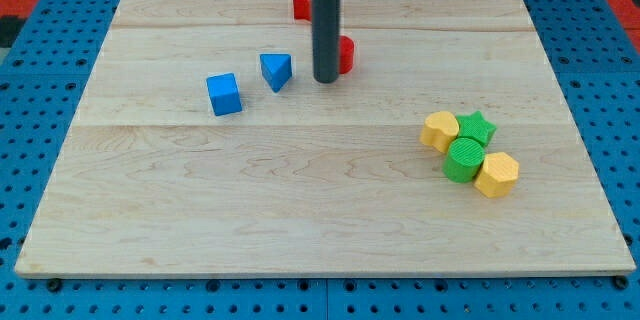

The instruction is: Push the red circle towards the top center

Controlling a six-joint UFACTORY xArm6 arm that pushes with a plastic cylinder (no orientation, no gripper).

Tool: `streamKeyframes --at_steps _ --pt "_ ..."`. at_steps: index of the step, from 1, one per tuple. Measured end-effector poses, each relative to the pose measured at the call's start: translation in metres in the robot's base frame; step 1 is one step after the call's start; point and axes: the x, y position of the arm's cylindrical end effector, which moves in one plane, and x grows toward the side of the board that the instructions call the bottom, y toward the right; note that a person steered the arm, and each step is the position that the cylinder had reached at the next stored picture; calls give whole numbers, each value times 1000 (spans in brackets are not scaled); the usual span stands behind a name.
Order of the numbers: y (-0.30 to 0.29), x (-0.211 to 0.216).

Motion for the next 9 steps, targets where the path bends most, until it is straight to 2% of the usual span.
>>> streamKeyframes --at_steps 1,2,4,7,9 --pt "41 -7" --pt "12 -18" --pt "-28 -5" --pt "-25 -73" --pt "15 -51"
